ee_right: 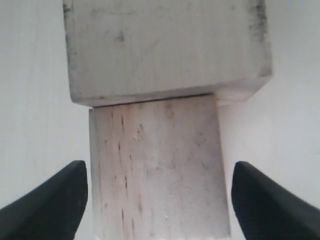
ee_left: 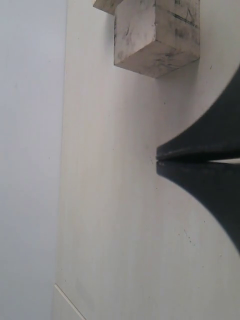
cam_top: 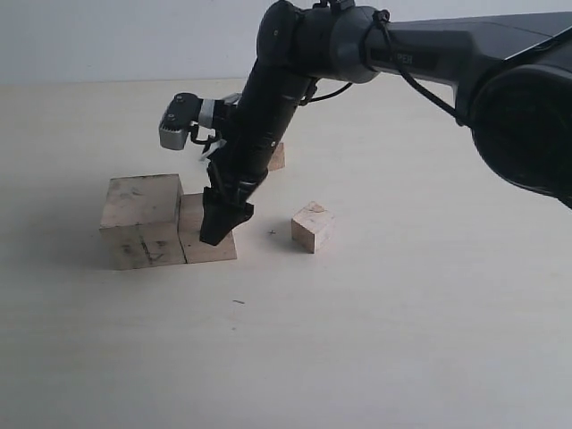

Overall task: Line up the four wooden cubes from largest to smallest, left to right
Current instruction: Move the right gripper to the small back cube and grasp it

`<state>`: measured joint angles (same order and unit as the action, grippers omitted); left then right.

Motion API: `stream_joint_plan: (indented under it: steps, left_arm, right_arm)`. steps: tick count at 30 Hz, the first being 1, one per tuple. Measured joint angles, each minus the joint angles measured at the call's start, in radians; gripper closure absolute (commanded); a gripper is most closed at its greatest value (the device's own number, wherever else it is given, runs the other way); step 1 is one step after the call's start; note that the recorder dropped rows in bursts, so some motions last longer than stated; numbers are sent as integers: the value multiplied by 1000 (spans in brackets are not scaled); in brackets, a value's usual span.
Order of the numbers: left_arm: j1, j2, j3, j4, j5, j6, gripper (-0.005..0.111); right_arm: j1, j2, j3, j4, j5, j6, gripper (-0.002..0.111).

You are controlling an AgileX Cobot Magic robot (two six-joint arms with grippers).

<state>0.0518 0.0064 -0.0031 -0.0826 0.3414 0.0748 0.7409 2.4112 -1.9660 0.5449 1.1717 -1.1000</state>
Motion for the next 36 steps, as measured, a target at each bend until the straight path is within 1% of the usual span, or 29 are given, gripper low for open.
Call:
stream_joint_plan:
  steps: [1, 3, 4, 6, 9, 12, 16, 18, 22, 28, 31, 36]
  left_arm:
    - [0, 0, 0, 0, 0, 0, 107]
    - [0, 0, 0, 0, 0, 0, 107]
    - [0, 0, 0, 0, 0, 0, 107]
    - [0, 0, 0, 0, 0, 0, 107]
    - [0, 0, 0, 0, 0, 0, 107]
    - [0, 0, 0, 0, 0, 0, 107]
    - [0, 0, 0, 0, 0, 0, 107]
    - [0, 0, 0, 0, 0, 0, 107]
    - [0, 0, 0, 0, 0, 0, 107]
    - [0, 0, 0, 0, 0, 0, 107]
    - [0, 0, 0, 0, 0, 0, 107]
    - [0, 0, 0, 0, 0, 0, 107]
  right_arm:
    - [-2, -12, 0, 0, 2, 3, 33]
    - [-5, -48, 0, -4, 2, 13, 27]
    - [-5, -60, 0, -4, 2, 17, 21]
    - [-5, -87, 0, 7, 2, 23, 17]
    - [-5, -98, 0, 4, 2, 33, 18]
    - [-5, -103, 0, -82, -22, 106, 22]
    - [-8, -103, 0, -316, -124, 312, 24]
    - [-17, -103, 0, -374, -192, 431, 24]
    - [-44, -103, 0, -410, -307, 642, 24]
    - [-55, -107, 0, -453, -431, 917, 24]
    - [-64, -103, 0, -465, -470, 967, 24]
    - [-69, -50, 0, -468, -477, 985, 24]
